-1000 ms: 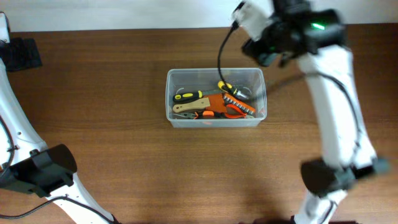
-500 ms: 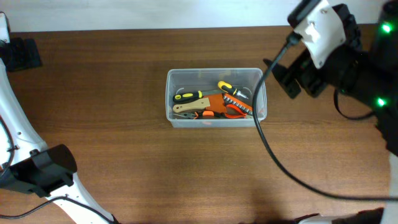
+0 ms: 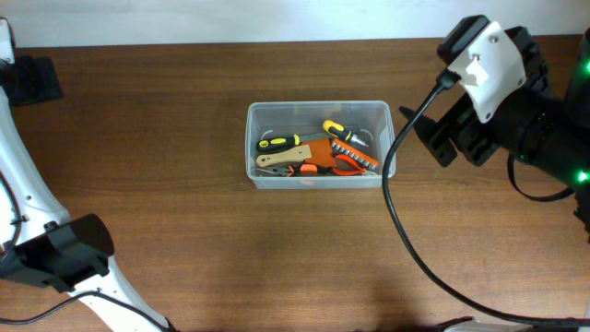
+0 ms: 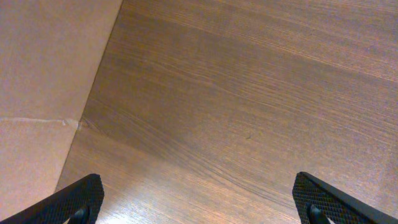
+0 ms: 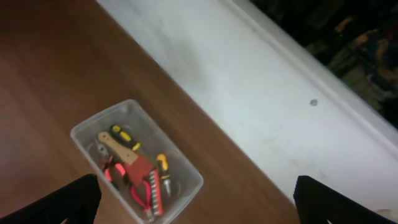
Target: Pack container
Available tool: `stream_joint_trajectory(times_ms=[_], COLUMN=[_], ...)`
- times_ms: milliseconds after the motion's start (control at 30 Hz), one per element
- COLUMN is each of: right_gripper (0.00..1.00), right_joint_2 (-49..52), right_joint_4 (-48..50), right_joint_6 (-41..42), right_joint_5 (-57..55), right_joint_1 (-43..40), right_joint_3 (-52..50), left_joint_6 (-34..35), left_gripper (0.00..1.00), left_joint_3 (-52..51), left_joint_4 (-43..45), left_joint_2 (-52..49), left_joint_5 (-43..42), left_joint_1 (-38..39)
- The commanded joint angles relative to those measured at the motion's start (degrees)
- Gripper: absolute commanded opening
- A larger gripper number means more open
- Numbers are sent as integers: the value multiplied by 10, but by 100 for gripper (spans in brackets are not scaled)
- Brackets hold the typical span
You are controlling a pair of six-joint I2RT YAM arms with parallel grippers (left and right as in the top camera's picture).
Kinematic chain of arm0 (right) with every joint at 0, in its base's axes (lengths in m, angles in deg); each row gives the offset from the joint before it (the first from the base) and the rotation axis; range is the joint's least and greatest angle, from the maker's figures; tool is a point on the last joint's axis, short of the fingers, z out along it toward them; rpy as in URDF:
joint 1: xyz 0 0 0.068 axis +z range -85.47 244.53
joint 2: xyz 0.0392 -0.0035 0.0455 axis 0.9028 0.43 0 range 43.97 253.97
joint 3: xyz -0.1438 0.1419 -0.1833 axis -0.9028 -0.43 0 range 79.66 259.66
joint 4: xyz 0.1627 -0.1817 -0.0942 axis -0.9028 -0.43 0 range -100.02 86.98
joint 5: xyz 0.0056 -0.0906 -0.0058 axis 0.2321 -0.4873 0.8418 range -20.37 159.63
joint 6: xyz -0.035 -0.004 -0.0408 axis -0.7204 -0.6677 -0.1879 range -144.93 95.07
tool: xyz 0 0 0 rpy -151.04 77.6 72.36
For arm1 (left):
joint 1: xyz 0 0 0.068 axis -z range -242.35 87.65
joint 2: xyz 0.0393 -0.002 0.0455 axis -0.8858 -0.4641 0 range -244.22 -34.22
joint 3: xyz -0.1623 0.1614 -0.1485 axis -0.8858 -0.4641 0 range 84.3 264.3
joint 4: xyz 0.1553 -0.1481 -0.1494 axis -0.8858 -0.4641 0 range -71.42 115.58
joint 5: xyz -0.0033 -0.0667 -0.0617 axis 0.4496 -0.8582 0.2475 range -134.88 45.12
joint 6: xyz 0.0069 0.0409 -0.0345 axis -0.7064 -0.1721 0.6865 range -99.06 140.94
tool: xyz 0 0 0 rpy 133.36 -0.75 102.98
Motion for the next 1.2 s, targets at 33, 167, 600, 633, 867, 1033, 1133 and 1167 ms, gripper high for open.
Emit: stream_joint_trajectory(times_ms=[33,167,600,633,867,1033,1133,1167], right_gripper=[99,99,99,99,99,99,99,99], right_joint_2=[-50,-113,-486,-519,-724,-810,-828,-828], right_joint_4=[29,54,443,446,495,540,564,578], right_joint_6=[7,104,142,142,142,175,201,202], right_joint_5=[19,46,52,57,132,149,149,149], right_joint_1=[-34,-93,-171,-171,-171,-171,-171,-171], right_joint_3=[-2,-48,-650,-702,-1008,-1150,-1207,-1222], left_joint_6=[7,7,7,7,7,7,7,7], left_gripper=[99,99,99,99,99,99,99,99], left_joint_3=[0,0,0,0,0,0,0,0], left_joint_4=[1,1,1,1,1,1,1,1], left_joint_2=[2,2,2,2,2,2,2,2], left_joint_5=[-4,-4,-4,-4,-4,-4,-4,-4], left_joint_1=[0,0,0,0,0,0,0,0])
